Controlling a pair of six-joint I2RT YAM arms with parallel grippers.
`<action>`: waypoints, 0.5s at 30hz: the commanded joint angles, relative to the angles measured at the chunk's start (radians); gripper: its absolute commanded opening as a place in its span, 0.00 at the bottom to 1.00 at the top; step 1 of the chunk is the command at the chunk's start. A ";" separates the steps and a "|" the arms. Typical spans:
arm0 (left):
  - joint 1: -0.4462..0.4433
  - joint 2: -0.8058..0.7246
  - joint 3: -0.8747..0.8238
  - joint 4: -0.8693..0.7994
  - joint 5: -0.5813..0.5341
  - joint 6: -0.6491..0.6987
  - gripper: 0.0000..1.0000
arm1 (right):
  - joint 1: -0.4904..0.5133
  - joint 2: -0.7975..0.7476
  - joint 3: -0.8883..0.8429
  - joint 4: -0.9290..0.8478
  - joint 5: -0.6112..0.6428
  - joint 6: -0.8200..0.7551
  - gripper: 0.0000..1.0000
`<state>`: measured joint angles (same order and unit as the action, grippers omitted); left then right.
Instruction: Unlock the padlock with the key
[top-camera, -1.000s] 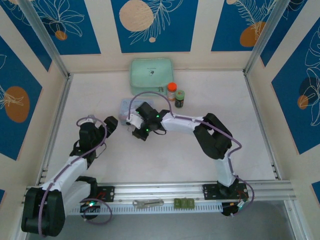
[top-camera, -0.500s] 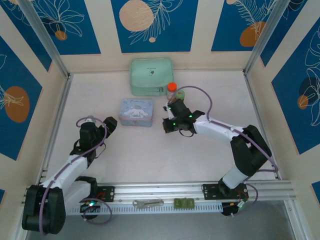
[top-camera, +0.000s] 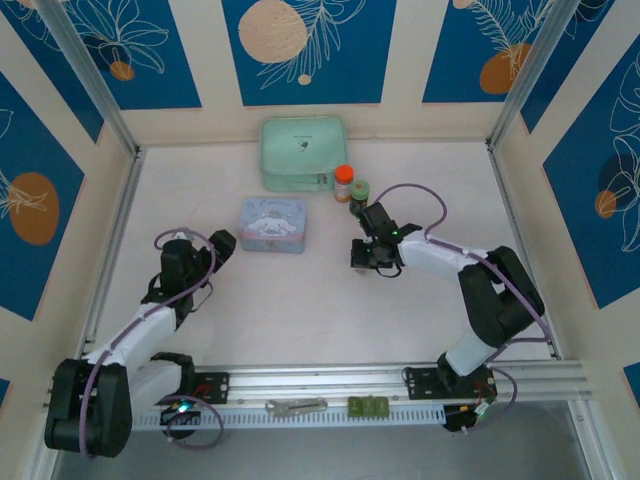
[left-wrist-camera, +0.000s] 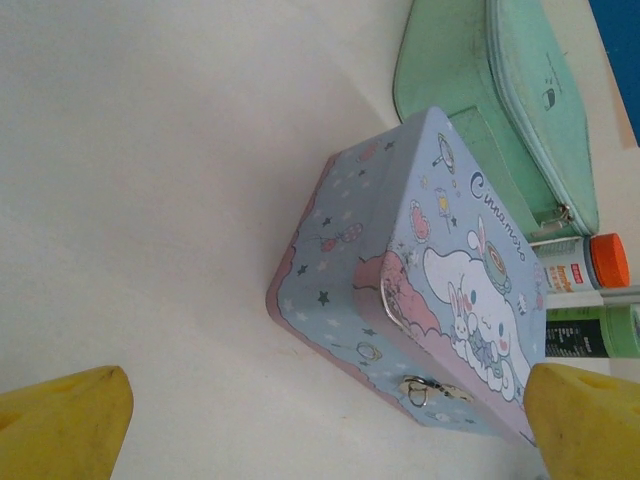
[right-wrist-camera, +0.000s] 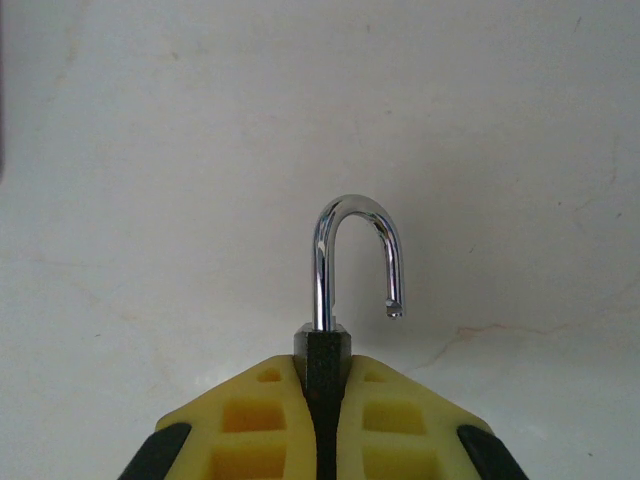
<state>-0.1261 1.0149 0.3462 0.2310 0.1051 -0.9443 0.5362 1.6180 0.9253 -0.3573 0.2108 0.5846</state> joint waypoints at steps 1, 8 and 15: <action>0.011 -0.015 0.027 0.010 0.028 -0.005 1.00 | -0.001 0.025 0.016 0.022 0.014 0.024 0.00; 0.012 -0.076 0.017 -0.056 0.003 0.016 1.00 | -0.002 0.031 0.014 0.064 -0.002 0.021 0.25; 0.014 -0.117 0.040 -0.123 -0.048 0.098 1.00 | -0.016 -0.045 0.024 0.057 0.061 -0.022 0.50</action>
<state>-0.1257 0.9169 0.3511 0.1562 0.0917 -0.9081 0.5323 1.6333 0.9257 -0.3035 0.2287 0.5854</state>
